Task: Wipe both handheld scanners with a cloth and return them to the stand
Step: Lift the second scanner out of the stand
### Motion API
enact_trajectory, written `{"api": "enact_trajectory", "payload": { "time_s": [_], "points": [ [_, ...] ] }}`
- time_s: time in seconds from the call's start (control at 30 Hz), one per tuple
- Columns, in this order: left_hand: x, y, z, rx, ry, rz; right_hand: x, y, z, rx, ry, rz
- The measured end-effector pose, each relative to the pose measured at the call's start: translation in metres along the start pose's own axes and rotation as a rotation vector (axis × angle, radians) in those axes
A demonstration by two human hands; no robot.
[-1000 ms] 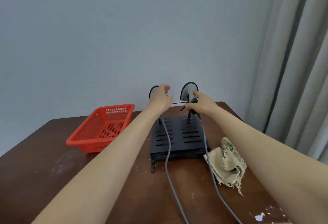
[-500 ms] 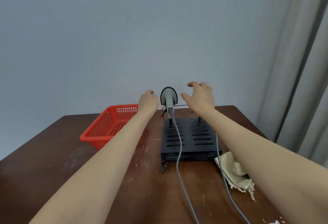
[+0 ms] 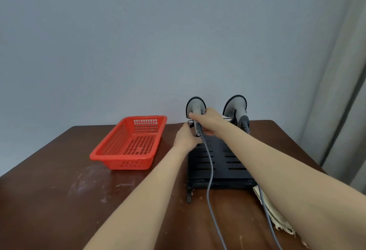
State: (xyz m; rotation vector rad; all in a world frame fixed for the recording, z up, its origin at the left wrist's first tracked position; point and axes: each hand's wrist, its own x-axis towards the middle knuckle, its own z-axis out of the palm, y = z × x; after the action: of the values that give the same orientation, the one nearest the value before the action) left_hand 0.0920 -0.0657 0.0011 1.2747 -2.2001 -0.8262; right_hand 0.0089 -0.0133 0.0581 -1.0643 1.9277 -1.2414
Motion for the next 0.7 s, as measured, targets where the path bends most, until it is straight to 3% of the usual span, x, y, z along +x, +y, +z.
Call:
{"api": "enact_trajectory", "payload": {
  "time_s": [0.33, 0.7],
  "points": [
    [0.018, -0.005, 0.021, -0.030, 0.149, 0.029, 0.010, 0.007, 0.007, -0.142, 0.109, -0.045],
    [0.007, 0.001, 0.019, 0.083, 0.149, 0.046, -0.003, 0.012, 0.017, -0.205, 0.249, -0.090]
  ]
}}
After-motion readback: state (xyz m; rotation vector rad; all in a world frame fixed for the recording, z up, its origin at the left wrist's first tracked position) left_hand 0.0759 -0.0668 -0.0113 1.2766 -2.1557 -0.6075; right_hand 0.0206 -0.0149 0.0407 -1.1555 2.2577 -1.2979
